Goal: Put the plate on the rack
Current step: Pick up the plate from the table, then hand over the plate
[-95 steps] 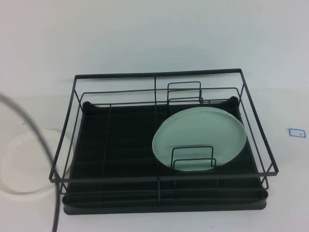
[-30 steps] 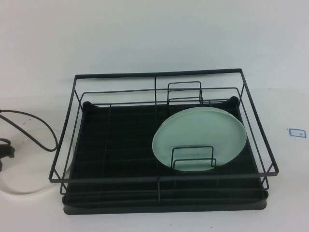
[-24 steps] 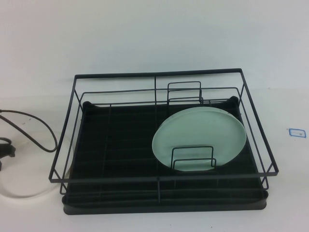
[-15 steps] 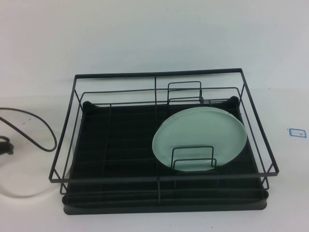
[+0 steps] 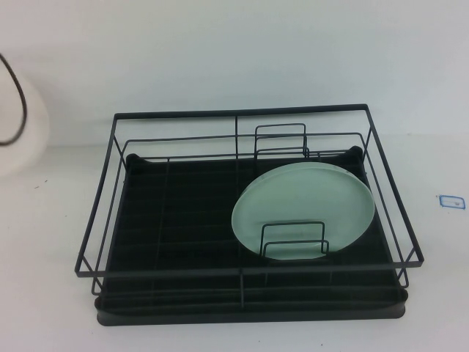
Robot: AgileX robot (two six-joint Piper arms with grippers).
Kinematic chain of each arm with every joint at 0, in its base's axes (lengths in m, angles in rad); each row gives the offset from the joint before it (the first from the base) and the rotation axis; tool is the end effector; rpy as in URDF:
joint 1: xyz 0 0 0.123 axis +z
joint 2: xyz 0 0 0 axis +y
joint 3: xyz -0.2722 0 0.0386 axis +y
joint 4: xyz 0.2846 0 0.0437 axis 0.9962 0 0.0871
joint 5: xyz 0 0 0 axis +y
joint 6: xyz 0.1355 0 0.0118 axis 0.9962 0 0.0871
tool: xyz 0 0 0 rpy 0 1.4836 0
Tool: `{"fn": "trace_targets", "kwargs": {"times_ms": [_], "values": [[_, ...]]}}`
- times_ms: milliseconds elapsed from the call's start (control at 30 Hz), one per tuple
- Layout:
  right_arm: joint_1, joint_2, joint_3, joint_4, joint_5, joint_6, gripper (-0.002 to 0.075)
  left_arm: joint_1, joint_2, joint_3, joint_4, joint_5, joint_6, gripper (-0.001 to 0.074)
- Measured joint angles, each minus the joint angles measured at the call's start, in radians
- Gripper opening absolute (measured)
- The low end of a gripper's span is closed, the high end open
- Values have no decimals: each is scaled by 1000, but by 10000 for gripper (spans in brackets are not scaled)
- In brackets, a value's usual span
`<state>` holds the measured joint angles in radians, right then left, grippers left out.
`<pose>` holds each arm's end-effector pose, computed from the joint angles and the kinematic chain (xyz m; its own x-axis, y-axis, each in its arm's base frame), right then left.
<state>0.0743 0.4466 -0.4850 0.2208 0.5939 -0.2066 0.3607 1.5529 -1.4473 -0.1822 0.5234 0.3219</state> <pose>0.1733 0.0296 0.2704 -0.4357 -0.0550 -0.8984 -0.1933 0.9806 0.0337 0.4140 0.1430 0.3403 -0.5157 -0.0211 -0.8565 -0.1972 0.9758 0.0947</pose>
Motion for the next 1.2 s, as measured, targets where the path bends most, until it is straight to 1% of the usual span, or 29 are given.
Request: {"fn": "trace_targets", "kwargs": {"times_ms": [67, 133, 200, 267, 300, 367, 433, 500, 567, 667, 733, 767, 833, 933, 1000, 1133, 1200], "values": [[0, 0, 0, 46, 7, 0, 18, 0, -46, -14, -158, -8, 122, 1], [0, 0, 0, 121, 18, -11, 18, -2, -87, -14, -421, -3, 327, 1], [0, 0, 0, 244, 19, -57, 18, -6, -105, -14, -664, 46, 508, 1], [0, 0, 0, 417, 19, -161, 18, -16, -107, -14, -890, 151, 617, 1], [0, 0, 0, 498, 18, -212, 18, -28, -105, -12, -973, 204, 660, 1], [0, 0, 0, 710, 9, -349, 19, -65, -105, 2, -1077, 253, 743, 1], [0, 0, 0, 892, 5, -505, 27, -128, -105, 28, -1155, 255, 809, 1], [0, 1, 0, 1043, 7, -643, 69, -195, -104, 54, -1190, 255, 841, 1], [0, 11, 0, 1167, 19, -752, 167, -284, -104, 82, -1194, 255, 857, 1], [0, 43, 0, 1278, 51, -810, 358, -429, -104, 115, -1202, 252, 881, 1], [0, 72, 0, 1316, 74, -822, 445, -546, -104, 118, -1213, 241, 924, 1], [0, 89, 0, 1332, 82, -825, 474, -593, -104, 118, -1215, 223, 932, 1], [0, 120, 0, 1359, 89, -827, 502, -703, -104, 118, -1215, 142, 934, 1], [0, 156, 0, 1396, 83, -829, 519, -821, -104, 118, -1211, 57, 939, 1], [0, 162, 0, 1404, 42, -831, 523, -881, -104, 118, -1211, 26, 949, 1], [-1, 162, 3, 1405, -37, -831, 517, -935, -104, 118, -1211, 9, 972, 1], [-2, 162, 8, 1405, -68, -831, 489, -940, -104, 118, -1213, 11, 974, 1]]}}
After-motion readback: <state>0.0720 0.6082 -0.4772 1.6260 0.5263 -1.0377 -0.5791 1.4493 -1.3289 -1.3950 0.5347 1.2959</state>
